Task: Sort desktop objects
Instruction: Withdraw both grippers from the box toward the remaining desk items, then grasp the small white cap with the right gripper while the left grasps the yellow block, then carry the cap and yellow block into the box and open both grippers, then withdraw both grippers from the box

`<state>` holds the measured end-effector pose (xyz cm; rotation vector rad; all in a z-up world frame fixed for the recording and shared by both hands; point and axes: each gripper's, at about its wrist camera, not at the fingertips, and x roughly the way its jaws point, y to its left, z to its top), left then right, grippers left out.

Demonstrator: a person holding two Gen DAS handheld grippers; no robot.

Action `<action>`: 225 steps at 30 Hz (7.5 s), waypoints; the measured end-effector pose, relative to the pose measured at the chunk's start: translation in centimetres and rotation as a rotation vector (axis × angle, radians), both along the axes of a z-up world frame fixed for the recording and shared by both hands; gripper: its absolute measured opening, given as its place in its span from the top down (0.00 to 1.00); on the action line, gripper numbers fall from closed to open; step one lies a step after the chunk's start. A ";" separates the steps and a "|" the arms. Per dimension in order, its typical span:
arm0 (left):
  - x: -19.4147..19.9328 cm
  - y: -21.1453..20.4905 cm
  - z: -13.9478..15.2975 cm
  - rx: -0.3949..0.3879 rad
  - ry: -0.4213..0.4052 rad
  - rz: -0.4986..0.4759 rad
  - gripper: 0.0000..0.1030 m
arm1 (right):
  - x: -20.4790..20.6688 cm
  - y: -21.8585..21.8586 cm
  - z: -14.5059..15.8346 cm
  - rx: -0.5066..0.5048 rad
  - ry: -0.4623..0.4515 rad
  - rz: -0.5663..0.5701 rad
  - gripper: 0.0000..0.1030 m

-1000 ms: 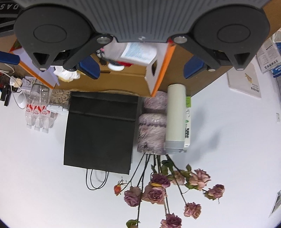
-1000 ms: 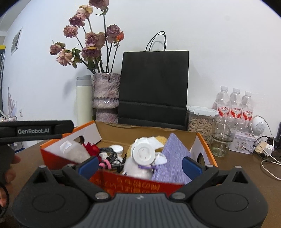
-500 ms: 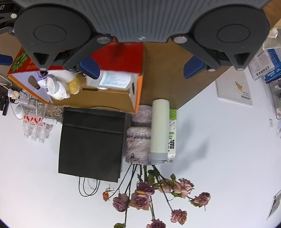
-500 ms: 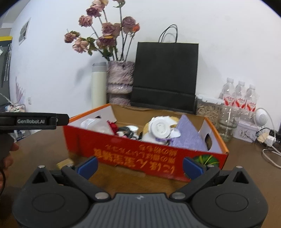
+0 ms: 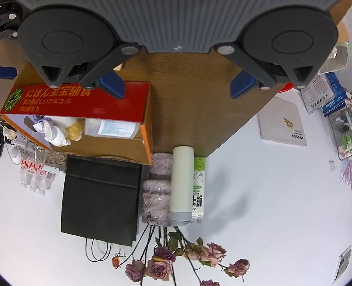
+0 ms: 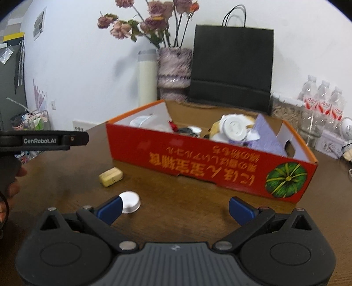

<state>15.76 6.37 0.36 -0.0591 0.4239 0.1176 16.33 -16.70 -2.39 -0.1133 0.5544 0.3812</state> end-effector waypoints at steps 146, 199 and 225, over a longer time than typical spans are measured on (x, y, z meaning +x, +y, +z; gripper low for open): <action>14.4 -11.1 2.6 0.019 -0.091 -0.150 0.42 | 13.3 -3.8 4.1 0.063 -0.209 -0.106 0.37; -3.9 -9.3 0.0 0.061 -0.128 -0.129 0.00 | -3.6 -6.0 3.0 0.068 -0.187 -0.212 0.00; -4.0 -10.0 -0.5 0.091 -0.117 -0.144 0.00 | -3.7 -5.7 2.5 0.066 -0.160 -0.187 0.00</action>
